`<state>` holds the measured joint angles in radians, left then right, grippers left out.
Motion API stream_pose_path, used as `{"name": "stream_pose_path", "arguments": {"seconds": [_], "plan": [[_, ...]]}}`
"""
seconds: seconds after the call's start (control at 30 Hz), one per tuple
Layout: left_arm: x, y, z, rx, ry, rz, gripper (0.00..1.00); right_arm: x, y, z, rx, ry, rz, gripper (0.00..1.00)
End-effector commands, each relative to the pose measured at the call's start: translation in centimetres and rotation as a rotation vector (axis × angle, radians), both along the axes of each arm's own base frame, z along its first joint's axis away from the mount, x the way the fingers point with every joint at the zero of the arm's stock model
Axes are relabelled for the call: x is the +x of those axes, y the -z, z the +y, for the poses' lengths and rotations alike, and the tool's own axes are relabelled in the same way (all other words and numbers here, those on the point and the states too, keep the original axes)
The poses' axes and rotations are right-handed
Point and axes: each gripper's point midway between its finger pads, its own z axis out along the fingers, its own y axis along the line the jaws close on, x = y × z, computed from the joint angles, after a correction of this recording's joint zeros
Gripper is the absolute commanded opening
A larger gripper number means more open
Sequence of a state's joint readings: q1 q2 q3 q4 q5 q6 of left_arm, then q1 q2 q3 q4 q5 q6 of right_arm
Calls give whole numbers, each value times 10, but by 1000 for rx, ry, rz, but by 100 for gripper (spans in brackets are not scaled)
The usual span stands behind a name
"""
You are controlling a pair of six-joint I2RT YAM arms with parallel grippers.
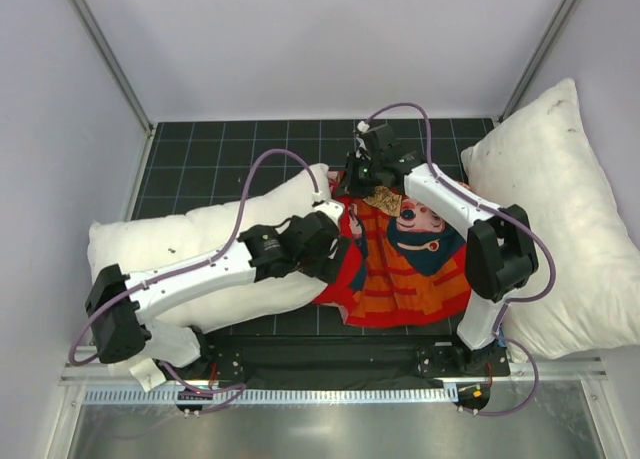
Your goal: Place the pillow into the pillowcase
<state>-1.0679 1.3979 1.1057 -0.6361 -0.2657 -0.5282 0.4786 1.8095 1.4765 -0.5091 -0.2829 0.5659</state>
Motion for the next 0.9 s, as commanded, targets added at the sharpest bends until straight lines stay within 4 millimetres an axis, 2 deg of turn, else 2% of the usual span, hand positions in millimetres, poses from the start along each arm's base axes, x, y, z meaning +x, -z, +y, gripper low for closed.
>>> {"name": "stream_pose_path", "arguments": {"seconds": [0.0,0.03,0.1,0.13,0.23,0.27,0.3,0.4,0.57,0.6,0.63,0.67,0.7,0.73,0.77,0.83,0.87], "plan": [[-36,-4,39,155,19,146,91,45,-105,12,235,30,-377,8],[-23,-21,41,124,-7,123,91,44,-109,15,257,15,-396,8],[-13,-39,52,99,-39,99,96,40,-102,16,261,-1,-388,8],[0,-52,59,78,-69,77,98,40,-100,16,260,-3,-383,8],[27,-71,77,30,-144,59,99,40,-94,18,257,-13,-372,8],[48,-80,92,13,-219,49,100,41,-93,18,259,-15,-369,8],[56,-80,96,22,-240,53,100,41,-93,19,262,-19,-370,8],[75,-96,98,8,-258,28,100,40,-92,22,269,-31,-365,8],[93,-111,83,-42,-236,21,100,38,-89,21,256,-43,-364,8],[100,-113,87,-45,-249,16,100,38,-88,20,251,-40,-362,8],[111,-106,85,-40,-257,26,100,37,-86,20,248,-40,-358,8],[123,-112,87,-47,-279,10,100,38,-86,20,248,-37,-358,8],[138,-111,98,-39,-337,9,100,38,-86,20,248,-36,-357,8],[146,-105,106,3,-379,21,99,38,-87,20,251,-37,-360,8],[161,-90,110,58,-420,37,100,38,-87,21,252,-36,-358,8],[187,-90,110,37,-470,18,100,39,-85,21,254,-30,-349,8],[202,-77,107,18,-486,50,100,39,-83,22,255,-31,-344,8]]}}
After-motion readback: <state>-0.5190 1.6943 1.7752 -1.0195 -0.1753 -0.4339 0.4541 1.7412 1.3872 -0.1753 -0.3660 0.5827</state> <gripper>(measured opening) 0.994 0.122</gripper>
